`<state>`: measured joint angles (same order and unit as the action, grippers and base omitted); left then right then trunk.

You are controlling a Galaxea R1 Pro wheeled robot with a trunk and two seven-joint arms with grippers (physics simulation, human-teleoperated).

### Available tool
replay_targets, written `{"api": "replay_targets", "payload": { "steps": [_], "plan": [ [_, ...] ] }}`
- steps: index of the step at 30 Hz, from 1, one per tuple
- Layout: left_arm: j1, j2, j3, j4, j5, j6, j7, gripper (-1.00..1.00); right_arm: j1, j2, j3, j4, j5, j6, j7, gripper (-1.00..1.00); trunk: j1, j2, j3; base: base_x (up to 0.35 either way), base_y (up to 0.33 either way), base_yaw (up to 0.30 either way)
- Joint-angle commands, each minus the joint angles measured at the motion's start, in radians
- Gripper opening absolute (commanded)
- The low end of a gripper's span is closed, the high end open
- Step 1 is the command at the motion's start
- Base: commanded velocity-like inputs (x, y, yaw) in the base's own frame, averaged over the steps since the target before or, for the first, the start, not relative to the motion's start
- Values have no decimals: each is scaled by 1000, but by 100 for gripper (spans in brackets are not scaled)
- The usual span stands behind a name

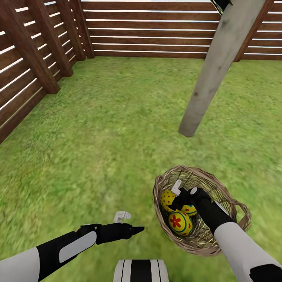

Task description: Take the three Easter eggs out of the wicker basket on the lawn in the garden, then place them on the lawn next to a single tree (choose any tree) so that all three eggs are next to the same tree and none are left in the basket.

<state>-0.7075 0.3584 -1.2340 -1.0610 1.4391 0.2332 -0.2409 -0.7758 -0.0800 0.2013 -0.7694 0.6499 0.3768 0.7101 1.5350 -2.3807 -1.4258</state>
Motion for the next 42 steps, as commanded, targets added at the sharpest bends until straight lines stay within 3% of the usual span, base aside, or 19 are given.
{"api": "replay_targets", "payload": {
  "steps": [1, 4, 8, 11, 39, 42],
  "plan": [
    [-1, 1, -2, 0, 10, 3, -1, 100, 0, -1, 2, -3, 7, 3, 4, 100, 0, 0, -1, 0, 0, 0],
    [-1, 1, -2, -1, 10, 3, -1, 100, 0, -1, 2, -5, 7, 4, 4, 100, 0, 0, -1, 0, 0, 0],
    [-1, 1, -2, -1, 10, 3, -2, 100, 0, 0, 0, -10, 57, 4, 5, 100, 0, 0, -1, 0, 0, 0],
    [-1, 1, -2, -1, 10, 3, -2, 100, 0, 0, -1, -16, 69, 5, 5, 100, 0, 0, -1, 0, 0, 0],
    [-1, 0, -2, -2, 10, 3, -2, 100, 0, 9, -8, -53, 63, -2, 11, 100, 11, -21, -10, 0, 0, 0],
    [-1, -1, -2, -2, 10, 3, -2, 100, 0, 9, -8, -52, 62, -3, 10, 100, 23, -42, -19, 0, 0, 0]
  ]
}}
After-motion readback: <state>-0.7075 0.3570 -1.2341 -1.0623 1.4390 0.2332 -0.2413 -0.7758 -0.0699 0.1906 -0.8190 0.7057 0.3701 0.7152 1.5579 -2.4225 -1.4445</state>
